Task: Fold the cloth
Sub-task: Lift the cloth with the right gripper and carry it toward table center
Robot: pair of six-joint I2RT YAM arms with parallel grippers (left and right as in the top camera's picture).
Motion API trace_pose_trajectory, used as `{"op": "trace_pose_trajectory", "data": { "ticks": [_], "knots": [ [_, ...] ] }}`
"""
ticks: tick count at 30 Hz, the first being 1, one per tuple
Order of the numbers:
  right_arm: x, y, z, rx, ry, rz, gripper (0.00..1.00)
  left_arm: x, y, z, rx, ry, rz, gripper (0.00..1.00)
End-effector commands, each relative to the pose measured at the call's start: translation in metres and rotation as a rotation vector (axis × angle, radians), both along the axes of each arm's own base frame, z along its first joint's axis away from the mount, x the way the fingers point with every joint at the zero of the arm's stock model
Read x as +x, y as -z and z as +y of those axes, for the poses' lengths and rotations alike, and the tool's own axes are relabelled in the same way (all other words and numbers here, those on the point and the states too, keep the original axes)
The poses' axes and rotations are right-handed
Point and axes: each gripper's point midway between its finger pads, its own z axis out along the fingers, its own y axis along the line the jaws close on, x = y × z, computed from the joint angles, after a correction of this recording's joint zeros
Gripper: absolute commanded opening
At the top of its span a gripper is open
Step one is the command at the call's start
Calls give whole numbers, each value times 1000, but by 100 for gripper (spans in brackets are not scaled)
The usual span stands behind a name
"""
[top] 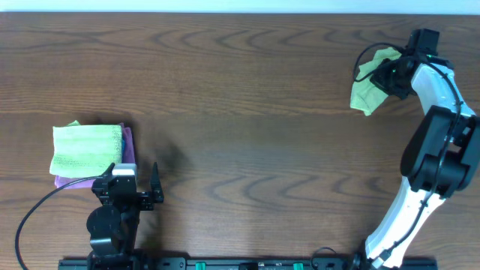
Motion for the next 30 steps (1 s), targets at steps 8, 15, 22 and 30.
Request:
{"op": "trace_pose_trajectory", "data": {
  "ticks": [8,15,22,30],
  "knots": [
    [5,-53,39,-131,-187,9,1,-1,11,2,20,-4,26,95],
    [-2,-106,72,-165,-253,9,1,-1,11,2,19,-4,26,95],
    [-24,-145,93,-178,-310,13,1,-1,11,2,20,-4,26,95],
    [-43,-176,140,-186,-416,-20,1,-1,11,2,20,-4,26,95]
  ]
}}
